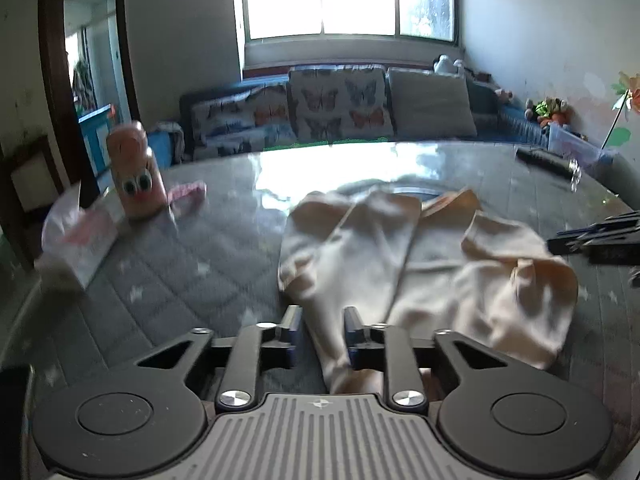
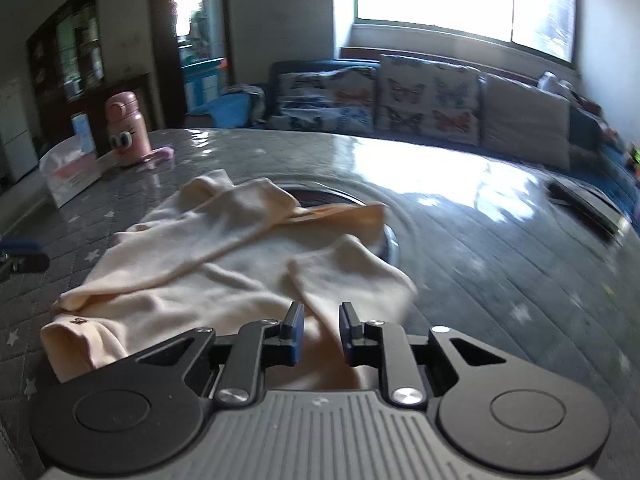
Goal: Fold clothes
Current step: 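Close both tools on the shirt fabric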
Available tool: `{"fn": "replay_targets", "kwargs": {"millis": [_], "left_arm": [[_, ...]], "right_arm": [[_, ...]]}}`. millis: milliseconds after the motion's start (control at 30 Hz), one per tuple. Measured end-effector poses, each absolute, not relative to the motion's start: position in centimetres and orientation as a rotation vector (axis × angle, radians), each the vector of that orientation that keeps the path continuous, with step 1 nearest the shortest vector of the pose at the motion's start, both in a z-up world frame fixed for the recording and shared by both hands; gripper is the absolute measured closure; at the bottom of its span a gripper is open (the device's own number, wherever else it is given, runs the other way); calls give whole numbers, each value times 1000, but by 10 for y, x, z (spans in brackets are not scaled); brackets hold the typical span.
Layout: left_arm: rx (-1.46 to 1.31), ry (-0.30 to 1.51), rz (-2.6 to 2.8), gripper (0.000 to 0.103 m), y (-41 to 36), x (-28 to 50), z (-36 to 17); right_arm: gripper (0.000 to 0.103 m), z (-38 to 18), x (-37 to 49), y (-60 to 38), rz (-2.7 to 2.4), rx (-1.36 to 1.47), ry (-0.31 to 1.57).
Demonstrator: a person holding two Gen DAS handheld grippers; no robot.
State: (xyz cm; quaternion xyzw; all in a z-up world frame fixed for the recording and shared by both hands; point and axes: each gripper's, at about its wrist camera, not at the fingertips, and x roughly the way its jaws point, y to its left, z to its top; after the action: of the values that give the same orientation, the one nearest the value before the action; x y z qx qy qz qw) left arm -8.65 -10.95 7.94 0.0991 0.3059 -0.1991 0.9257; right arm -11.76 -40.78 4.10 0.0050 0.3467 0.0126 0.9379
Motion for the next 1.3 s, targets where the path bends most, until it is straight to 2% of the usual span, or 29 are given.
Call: {"fn": "replay_targets", "kwargs": {"millis": [133,333,433,567,1033,1067,1133,1200,1300], "left_arm": [[225,624,-435,74,-127,-70,77],[262,656,-477,65,-163,-38,55],[264,674,-499,57,-179,-22,45],[276,690,-524,53,-200,-7,33],[317,752,-529,53,-226,27,14],[320,756,-529,53,-227,30,13],[325,763,-529,60,-229,34,12],[332,765,-529,85,-231,37,11],[336,745,-518,97,-229,34,14]], "right_arm": [[83,27,-86,-395,50,-23,740],[80,1,-60,-389,54,-39,792],[80,-6,-56,-394,44,-15,799],[84,-7,-56,-399,39,4,794],[86,-9,-52,-408,38,26,775],[88,-9,-51,-408,37,24,773],[97,-9,-51,-409,28,26,767],[100,-7,-54,-412,21,36,756],[101,1,-62,-420,-2,56,723]]}}
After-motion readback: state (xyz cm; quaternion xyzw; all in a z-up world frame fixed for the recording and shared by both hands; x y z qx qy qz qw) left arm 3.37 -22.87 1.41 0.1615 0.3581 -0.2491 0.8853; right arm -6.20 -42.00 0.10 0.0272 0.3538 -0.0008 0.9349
